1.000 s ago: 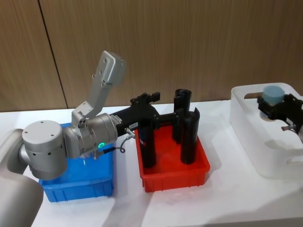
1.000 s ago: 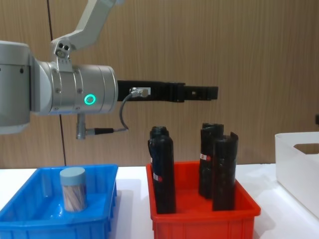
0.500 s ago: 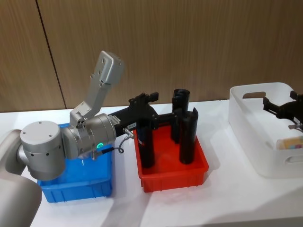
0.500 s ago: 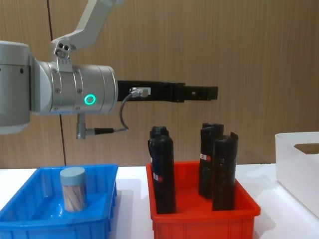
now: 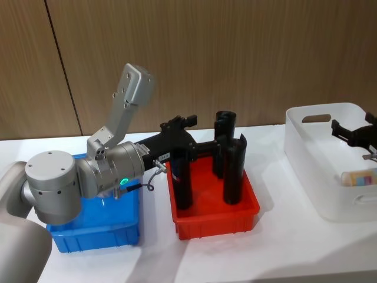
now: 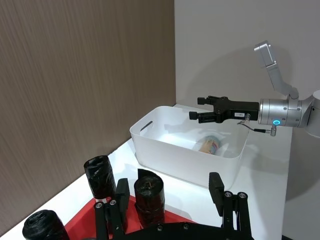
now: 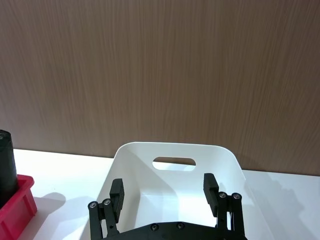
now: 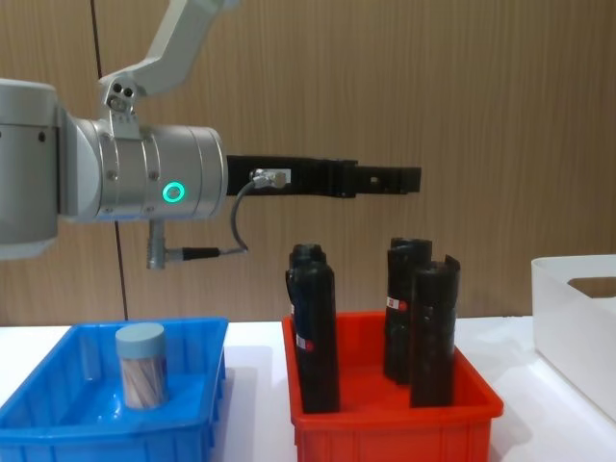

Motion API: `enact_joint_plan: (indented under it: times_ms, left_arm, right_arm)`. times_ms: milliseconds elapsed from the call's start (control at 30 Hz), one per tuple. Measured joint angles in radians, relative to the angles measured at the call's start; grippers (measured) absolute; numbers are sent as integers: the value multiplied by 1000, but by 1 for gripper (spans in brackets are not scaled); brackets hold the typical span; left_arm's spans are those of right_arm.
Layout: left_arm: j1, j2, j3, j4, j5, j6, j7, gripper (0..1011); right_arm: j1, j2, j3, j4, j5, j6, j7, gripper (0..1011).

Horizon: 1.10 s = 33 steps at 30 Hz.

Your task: Pick the cotton swabs from the blue box and place them into the white box.

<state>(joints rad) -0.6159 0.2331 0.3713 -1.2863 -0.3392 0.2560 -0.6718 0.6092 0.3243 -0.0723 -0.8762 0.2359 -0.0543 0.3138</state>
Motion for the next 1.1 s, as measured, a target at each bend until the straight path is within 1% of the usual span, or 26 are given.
enact_joint_plan:
  times_ms: [467, 600, 733, 800, 1000, 1100]
  left_arm:
    - [0, 0, 0, 0, 0, 0, 0, 1004]
    - [5, 2, 1, -3, 2, -2, 8, 1004]
    - [24, 9, 5, -21, 8, -14, 40, 1004]
    - [38, 15, 8, -34, 13, -23, 65, 1004]
    - [82, 32, 18, -74, 29, -53, 144, 1004]
    - [100, 40, 22, -90, 36, -63, 174, 1004]
  right_arm:
    - [2, 1, 2, 6, 3, -6, 2, 1002]
    - [-4, 1, 1, -3, 3, -6, 1, 1002]
    - [-28, 1, -5, -37, 5, -4, -8, 1002]
    - [-39, 2, -8, -54, 6, -2, -13, 1002]
    - [-101, 3, -23, -142, 11, 8, -38, 1002]
    - [-121, 4, -28, -170, 12, 12, -47, 1002]
